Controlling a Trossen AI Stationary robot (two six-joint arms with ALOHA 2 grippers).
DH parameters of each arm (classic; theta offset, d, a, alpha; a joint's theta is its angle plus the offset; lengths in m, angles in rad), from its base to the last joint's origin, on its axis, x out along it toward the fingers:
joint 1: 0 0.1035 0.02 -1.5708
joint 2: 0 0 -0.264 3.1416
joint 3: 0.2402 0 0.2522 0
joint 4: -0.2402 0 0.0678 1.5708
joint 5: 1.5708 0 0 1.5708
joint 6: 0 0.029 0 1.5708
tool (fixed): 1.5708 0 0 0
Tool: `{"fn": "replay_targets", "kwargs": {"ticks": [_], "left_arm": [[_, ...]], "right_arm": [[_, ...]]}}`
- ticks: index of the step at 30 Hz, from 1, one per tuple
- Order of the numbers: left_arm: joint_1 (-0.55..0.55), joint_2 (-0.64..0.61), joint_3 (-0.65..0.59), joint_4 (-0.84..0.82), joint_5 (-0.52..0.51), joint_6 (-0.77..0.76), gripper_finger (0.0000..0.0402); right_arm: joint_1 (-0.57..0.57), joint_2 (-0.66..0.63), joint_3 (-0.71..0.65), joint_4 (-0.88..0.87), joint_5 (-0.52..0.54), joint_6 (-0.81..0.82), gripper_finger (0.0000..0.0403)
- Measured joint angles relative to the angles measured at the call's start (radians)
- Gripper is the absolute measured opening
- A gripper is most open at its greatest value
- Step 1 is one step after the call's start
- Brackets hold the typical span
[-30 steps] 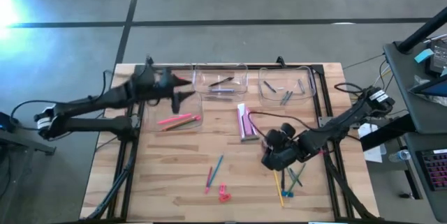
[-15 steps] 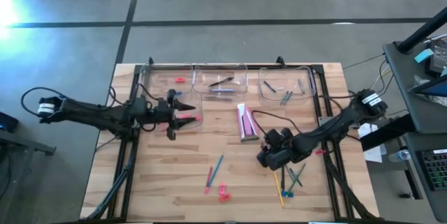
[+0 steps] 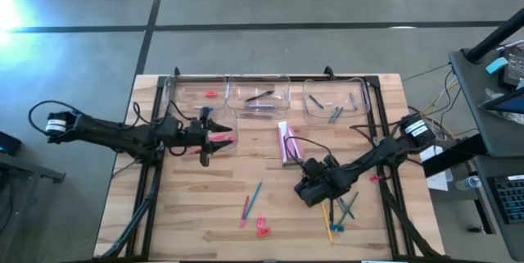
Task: Sort crayons/erasers/pens/pencils in bins
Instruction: Put the red crayon into the top right transparent bin
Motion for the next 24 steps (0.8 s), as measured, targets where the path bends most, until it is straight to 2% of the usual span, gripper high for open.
{"fn": "replay_targets", "kwargs": {"ticks": [3,11,15,18,21,24], "left_arm": [[-0.004,0.004,0.0,0.003,0.0,-0.01,0.0177],[-0.011,0.005,-0.002,0.002,0.001,-0.026,0.0177],[-0.023,0.005,-0.005,-0.007,0.002,-0.026,0.0177],[-0.029,0.006,-0.005,-0.007,0.002,-0.027,0.0177],[-0.033,0.006,-0.005,-0.006,0.002,-0.028,0.0177],[-0.037,0.006,-0.005,-0.005,0.002,-0.028,0.0177]], "right_arm": [[0.0,0.018,0.027,-0.051,-0.014,0.021,0.0136],[0.001,-0.016,0.031,-0.069,-0.072,0.02,0.002],[0.007,-0.061,0.025,-0.098,-0.106,0.009,0.0017],[0.011,-0.116,0.025,-0.109,-0.092,0.006,0.0015],[0.011,-0.177,0.025,-0.136,-0.034,-0.008,0.0015],[-0.005,-0.252,0.025,-0.177,0.076,-0.048,0.0014]]}}
